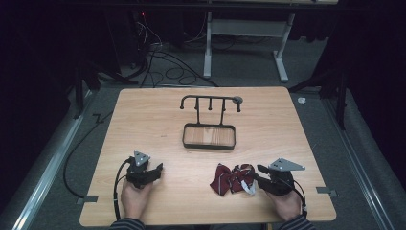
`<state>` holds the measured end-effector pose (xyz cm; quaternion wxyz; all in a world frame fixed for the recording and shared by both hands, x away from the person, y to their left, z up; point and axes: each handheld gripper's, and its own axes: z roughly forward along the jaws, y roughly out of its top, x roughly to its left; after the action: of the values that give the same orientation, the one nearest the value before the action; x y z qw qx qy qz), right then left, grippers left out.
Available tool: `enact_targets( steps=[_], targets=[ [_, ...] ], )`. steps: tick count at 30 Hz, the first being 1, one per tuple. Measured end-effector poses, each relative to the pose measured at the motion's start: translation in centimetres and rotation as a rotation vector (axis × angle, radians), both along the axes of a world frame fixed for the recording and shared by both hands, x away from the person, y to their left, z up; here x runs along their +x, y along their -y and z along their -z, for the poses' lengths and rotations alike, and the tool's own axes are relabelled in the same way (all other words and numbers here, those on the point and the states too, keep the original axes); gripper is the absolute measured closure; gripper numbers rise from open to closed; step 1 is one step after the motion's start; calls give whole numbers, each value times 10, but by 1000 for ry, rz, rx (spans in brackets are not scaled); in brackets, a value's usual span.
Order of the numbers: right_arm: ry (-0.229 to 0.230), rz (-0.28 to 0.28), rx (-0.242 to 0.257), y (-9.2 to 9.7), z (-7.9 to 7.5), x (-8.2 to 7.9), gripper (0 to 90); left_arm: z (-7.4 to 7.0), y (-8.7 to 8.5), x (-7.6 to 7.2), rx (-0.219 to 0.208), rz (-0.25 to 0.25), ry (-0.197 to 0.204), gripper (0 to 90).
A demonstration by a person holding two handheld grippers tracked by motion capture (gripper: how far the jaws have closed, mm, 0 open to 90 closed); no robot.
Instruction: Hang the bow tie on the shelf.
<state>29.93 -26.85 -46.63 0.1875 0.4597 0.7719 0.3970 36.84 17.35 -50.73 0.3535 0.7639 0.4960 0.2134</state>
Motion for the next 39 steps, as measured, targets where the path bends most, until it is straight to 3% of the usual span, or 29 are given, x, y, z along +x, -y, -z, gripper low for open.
enact_targets(
  steps=[8, 11, 22, 29, 31, 38, 39],
  targets=[
    [-18, -50, 1, -15, -3, -6, 599, 0, 0, 0, 1, 0, -1, 376],
    [-32, -75, 1, -21, 2, -5, 593, 0, 0, 0, 1, 0, -1, 376],
    [-87, -86, -7, -31, 16, 4, 617, 0, 0, 0, 2, 0, -1, 376],
    [-120, -90, -13, -33, 23, 8, 727, 0, 0, 0, 0, 0, 0, 376],
    [-110, -88, -7, -31, 24, 8, 812, 0, 0, 0, -1, 0, -1, 376],
    [-64, -89, 0, -29, 17, 6, 858, 0, 0, 0, -3, 0, -1, 375],
    [-38, -92, -9, -29, 12, 5, 864, 0, 0, 0, -3, 0, -1, 375]
  ],
)
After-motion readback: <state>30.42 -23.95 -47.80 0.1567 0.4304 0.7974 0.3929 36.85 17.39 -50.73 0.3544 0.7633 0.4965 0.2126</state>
